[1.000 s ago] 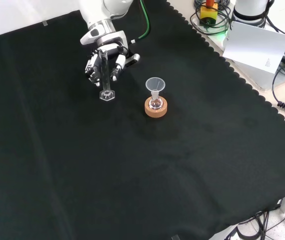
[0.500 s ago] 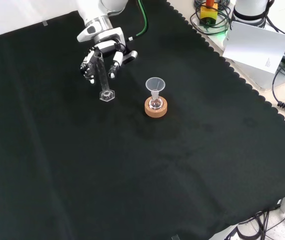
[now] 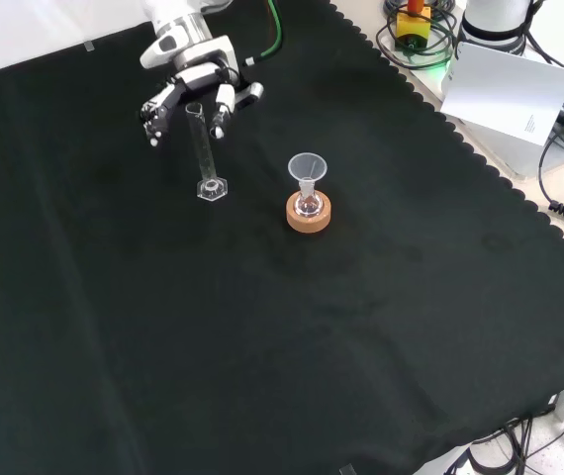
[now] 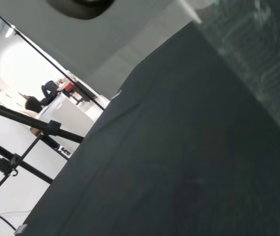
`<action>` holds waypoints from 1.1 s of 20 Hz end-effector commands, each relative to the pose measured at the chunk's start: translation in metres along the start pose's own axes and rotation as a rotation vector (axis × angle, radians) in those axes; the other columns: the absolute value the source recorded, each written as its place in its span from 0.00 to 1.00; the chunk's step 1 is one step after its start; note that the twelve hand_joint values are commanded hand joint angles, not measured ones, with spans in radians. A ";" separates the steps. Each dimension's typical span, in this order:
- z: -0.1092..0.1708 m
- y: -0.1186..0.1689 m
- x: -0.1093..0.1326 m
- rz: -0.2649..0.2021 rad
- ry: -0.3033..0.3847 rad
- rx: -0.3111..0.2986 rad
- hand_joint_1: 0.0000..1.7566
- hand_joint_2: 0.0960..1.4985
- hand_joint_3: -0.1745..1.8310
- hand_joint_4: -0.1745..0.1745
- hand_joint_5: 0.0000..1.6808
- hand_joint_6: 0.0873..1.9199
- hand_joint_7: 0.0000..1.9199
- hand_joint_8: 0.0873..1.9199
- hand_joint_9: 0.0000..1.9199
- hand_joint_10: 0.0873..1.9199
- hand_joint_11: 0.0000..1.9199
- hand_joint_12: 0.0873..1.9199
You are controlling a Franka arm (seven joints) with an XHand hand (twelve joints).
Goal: Put the graduated cylinder back on the table.
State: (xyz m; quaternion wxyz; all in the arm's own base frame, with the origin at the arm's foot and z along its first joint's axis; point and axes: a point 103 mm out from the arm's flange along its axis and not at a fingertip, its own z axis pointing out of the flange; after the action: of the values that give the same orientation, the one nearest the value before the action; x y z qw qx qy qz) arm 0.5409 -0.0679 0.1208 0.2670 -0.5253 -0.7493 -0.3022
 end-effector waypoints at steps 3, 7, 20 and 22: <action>-0.051 -0.026 0.031 0.013 -0.118 -0.015 0.41 0.55 0.00 0.24 0.15 0.03 0.04 0.35 0.30 0.00 0.05 0.75; -0.075 -0.043 0.061 0.003 -0.198 -0.025 0.40 0.55 0.00 0.24 0.16 0.01 0.04 0.35 0.31 0.00 0.05 0.76; -0.114 -0.105 0.175 0.080 -0.487 0.012 0.41 0.56 0.00 0.25 0.16 0.00 0.04 0.35 0.31 0.00 0.06 0.76; -0.112 -0.113 0.186 0.087 -0.511 0.016 0.41 0.56 0.00 0.25 0.16 0.00 0.04 0.35 0.31 0.00 0.06 0.76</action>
State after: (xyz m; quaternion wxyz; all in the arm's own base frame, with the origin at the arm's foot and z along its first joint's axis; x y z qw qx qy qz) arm 0.4434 -0.0840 0.2941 0.1176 -0.5720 -0.7785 -0.2301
